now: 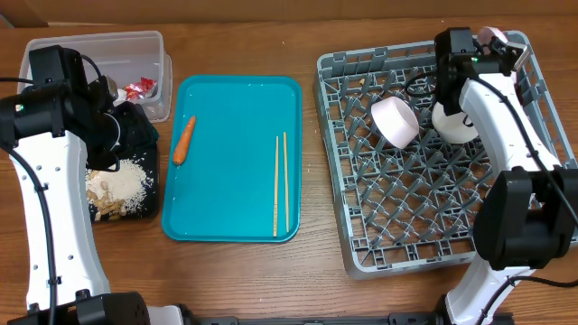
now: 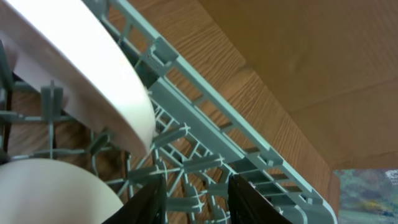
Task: Sort waste into correct bins and load items into the dishwasher
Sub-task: 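Stand the white plate upright in the rack's back with the right gripper, then release the plate and withdraw the right gripper from the rack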
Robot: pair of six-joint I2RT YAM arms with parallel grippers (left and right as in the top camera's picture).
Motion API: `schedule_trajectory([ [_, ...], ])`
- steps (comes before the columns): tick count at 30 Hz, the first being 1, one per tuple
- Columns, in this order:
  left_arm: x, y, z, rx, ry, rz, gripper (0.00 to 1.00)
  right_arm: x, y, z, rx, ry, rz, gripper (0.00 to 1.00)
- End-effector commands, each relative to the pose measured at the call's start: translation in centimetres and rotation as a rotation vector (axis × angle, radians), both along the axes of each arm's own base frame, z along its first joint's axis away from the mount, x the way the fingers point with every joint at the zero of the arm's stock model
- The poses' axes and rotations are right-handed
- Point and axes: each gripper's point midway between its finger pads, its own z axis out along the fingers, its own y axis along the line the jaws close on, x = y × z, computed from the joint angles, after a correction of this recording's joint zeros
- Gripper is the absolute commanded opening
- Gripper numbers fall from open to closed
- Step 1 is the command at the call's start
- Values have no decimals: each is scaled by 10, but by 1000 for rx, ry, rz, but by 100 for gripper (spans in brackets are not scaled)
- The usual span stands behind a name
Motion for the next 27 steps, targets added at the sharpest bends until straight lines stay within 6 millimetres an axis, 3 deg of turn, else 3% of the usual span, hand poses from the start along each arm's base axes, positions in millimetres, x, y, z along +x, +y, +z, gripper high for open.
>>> schedule_trajectory([
  [1, 0, -2, -3, 7, 7, -27, 62, -1, 8, 8, 82, -50, 15, 36],
  [5, 0, -2, -3, 7, 7, -27, 65, 1, 32, 32, 273, -154, 99, 37],
  [6, 0, -2, -3, 7, 7, -27, 65, 4, 53, 37, 388, -146, 207, 37],
  [8, -1, -2, -3, 6, 11, -27, 66, 5, 139, 47, 727, -74, 637, 36],
  [13, -2, -2, -4, 5, 14, -27, 66, -23, 215, 49, 1028, 8, 850, 36],
  [14, -2, -2, -4, 5, 14, -27, 66, -32, 229, 44, 1075, 44, 876, 36],
  [15, -2, -2, -4, 5, 14, -27, 66, -50, 258, 32, 1131, 123, 921, 36],
  [20, -2, -3, -4, 5, 14, -27, 66, -81, 302, 6, 1152, 266, 1008, 36],
  [27, -3, -3, -4, 3, 18, -28, 66, -121, 342, -34, 1188, 431, 1076, 36],
])
